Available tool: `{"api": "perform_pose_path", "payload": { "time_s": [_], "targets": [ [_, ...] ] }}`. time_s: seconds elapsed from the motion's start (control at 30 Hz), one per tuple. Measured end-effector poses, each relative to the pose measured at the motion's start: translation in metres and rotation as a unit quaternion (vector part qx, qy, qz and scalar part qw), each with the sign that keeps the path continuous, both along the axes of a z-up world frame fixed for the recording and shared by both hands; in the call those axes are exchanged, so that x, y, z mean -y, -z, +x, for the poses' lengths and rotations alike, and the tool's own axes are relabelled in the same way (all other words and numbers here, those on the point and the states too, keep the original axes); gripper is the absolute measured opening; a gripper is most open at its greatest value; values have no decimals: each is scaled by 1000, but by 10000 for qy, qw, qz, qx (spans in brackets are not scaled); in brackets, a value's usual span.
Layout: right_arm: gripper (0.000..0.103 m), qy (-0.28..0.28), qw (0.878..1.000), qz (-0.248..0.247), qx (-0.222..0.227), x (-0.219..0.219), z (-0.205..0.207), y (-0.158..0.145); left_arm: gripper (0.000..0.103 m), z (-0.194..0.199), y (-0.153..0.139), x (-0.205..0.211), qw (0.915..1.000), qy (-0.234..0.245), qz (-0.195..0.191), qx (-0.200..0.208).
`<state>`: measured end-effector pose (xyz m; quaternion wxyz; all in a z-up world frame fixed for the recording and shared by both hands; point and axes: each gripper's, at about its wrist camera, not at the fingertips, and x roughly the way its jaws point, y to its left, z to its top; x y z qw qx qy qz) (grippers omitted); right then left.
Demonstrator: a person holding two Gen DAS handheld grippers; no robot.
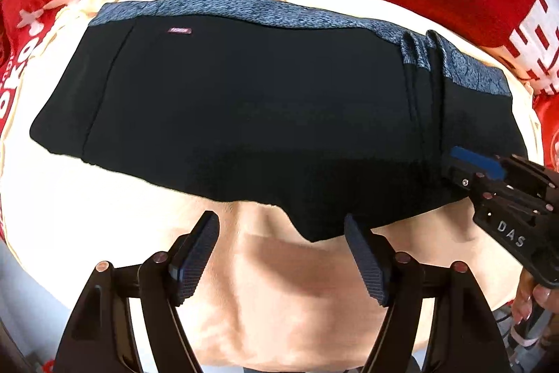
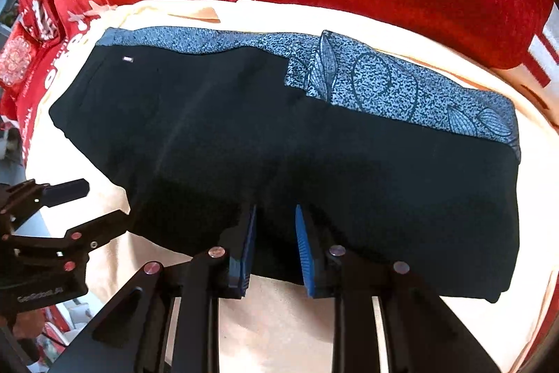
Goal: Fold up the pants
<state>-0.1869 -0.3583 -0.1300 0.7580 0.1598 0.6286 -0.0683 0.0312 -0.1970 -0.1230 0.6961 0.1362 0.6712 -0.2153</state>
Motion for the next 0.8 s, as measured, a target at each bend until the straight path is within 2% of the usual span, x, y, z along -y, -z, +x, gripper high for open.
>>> {"api": "perform_pose_path", "payload": {
  "time_s": [0.27, 0.33, 0.4, 0.53, 0.57, 0.67, 0.7, 0.73, 0.77, 0.8],
  "targets": [
    [32, 159, 9997, -98, -159, -12, -3, -14, 75, 7, -2, -24, 9993, -366, 96, -39],
    [35, 179, 9996, 111, -177, -17, -7, -18, 75, 11, -2, -35, 9989, -448, 93, -42],
    [46, 177, 9993, 195, -253, -28, -12, -21, 75, 16, -1, -45, 9985, -545, 70, -39],
    [59, 142, 9992, 152, -348, -47, -16, -27, 75, 24, 2, -65, 9978, -661, 69, -46],
    [66, 150, 9990, 180, -376, -51, -16, -28, 75, 25, 3, -68, 9975, -695, 76, -73],
    [69, 110, 9989, 166, -414, -60, -11, -29, 75, 29, 7, -80, 9968, -789, 81, -140],
    [71, 64, 9990, 132, -427, -63, -6, -30, 78, 31, 8, -84, 9965, -825, 92, -133],
    [73, 34, 9990, 112, -433, -65, -2, -30, 95, 33, 9, -88, 9961, -862, 111, -128],
    [77, 10, 9990, 90, -428, -68, 2, -30, 101, 34, 9, -92, 9957, -910, 119, -104],
    [78, -28, 9992, 65, -397, -70, 8, -31, 102, 36, 7, -97, 9952, -972, 106, -11]
  ]
}}
